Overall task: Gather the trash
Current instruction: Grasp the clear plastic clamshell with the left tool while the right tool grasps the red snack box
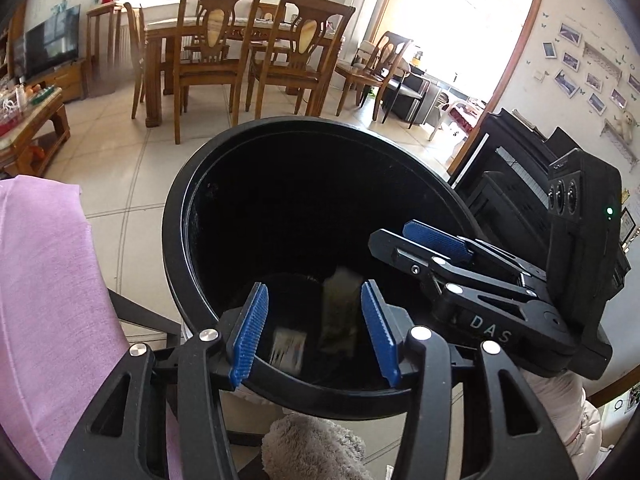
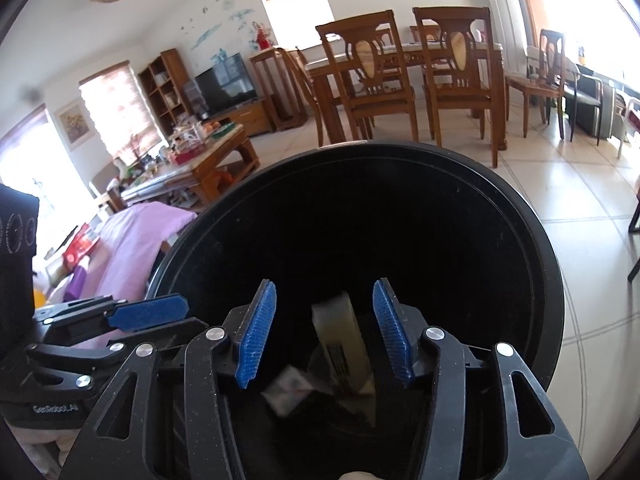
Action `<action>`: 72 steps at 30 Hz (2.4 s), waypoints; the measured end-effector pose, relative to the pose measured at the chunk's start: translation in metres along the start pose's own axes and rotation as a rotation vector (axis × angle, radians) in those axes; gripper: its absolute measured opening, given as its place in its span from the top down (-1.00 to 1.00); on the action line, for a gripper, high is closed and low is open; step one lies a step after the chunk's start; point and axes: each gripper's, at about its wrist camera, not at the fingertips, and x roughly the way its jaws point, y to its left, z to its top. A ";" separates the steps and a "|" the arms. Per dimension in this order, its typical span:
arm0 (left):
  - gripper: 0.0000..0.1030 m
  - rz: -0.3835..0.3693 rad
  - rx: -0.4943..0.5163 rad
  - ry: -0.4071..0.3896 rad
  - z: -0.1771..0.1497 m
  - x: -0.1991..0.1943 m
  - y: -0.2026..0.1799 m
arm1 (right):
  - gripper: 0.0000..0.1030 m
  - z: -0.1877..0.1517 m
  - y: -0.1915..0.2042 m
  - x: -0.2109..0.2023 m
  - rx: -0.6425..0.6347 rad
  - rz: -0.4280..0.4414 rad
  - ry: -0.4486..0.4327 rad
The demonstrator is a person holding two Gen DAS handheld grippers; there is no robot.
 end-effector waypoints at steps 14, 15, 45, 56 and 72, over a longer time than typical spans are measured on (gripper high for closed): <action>-0.73 0.107 -0.078 -0.185 -0.027 -0.094 0.032 | -0.72 0.009 0.035 -0.019 -0.006 0.040 -0.070; -0.90 0.125 -0.085 -0.209 -0.031 -0.105 0.037 | -0.84 0.010 0.043 -0.021 -0.015 0.046 -0.077; -0.85 0.626 -0.522 -0.239 -0.080 -0.238 0.368 | -0.89 0.082 0.442 0.109 -0.388 0.406 0.128; -0.03 0.479 -0.615 -0.210 -0.107 -0.230 0.382 | -0.70 0.087 0.529 0.235 -0.454 0.285 0.300; 0.10 0.460 -0.615 -0.415 -0.104 -0.272 0.374 | 0.36 0.078 0.540 0.212 -0.461 0.350 0.235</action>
